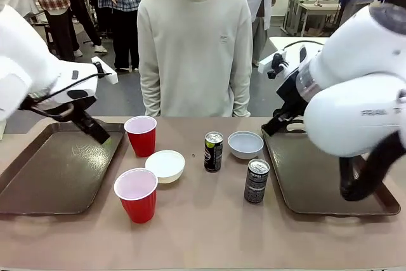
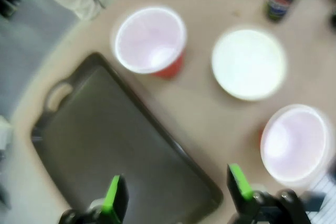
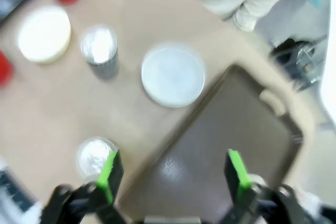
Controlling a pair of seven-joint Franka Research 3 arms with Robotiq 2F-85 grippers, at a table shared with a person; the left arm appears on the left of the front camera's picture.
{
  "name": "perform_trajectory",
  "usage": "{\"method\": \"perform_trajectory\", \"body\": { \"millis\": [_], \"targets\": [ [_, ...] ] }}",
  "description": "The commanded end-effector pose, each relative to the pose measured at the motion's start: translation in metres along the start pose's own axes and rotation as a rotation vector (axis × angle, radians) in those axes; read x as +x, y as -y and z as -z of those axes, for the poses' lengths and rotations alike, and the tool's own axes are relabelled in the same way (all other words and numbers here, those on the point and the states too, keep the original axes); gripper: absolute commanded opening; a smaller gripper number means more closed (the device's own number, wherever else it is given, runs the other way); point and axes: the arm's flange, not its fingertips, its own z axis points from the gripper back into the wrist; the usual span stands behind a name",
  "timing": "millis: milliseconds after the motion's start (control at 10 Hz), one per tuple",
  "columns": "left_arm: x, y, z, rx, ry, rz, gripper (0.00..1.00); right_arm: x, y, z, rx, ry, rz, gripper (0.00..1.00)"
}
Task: Prepare tableware on both trays.
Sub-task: Pick up a Picnic Bowl from the table and place it on a Handle tray.
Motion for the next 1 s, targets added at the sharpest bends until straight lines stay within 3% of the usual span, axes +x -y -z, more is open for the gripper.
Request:
{"method": "perform_trajectory", "body": {
  "millis": [0,100,200,300,400,500,600,700,900],
  "targets": [
    [-0.06,0.024,-0.023,-0.097,-0.101,0.044,1.0,-0.089,-0.025,-0.003,0.038,-0.239,0.046,1.0],
    [-0.081,0.032,-0.028,-0.131,-0.106,0.006,1.0,-0.12,-0.031,0.001,0.064,-0.284,0.109,1.0],
    [-0.093,0.04,-0.03,-0.068,-0.1,-0.012,1.0,-0.13,-0.039,0.004,0.032,-0.381,0.192,1.0],
    [-0.023,0.022,-0.033,-0.083,-0.107,0.033,1.0,-0.031,-0.003,-0.01,0.038,-0.225,0.047,1.0],
    [-0.023,0.022,-0.033,-0.083,-0.107,0.033,1.0,-0.031,-0.003,-0.01,0.038,-0.225,0.047,1.0],
    [-0.033,0.025,-0.05,-0.093,-0.119,0.028,1.0,-0.046,-0.005,-0.01,0.045,-0.333,0.111,1.0],
    [-0.04,-0.003,-0.047,-0.304,0.059,-0.094,1.0,-0.054,0.016,-0.016,0.357,-0.186,0.21,1.0],
    [-0.057,-0.025,-0.061,-0.449,0.144,-0.143,1.0,-0.078,0.041,-0.039,0.529,-0.074,0.297,1.0],
    [-0.112,-0.07,-0.086,-0.646,0.221,-0.22,1.0,-0.146,0.097,-0.076,0.711,0.087,0.425,1.0]
  ]
}}
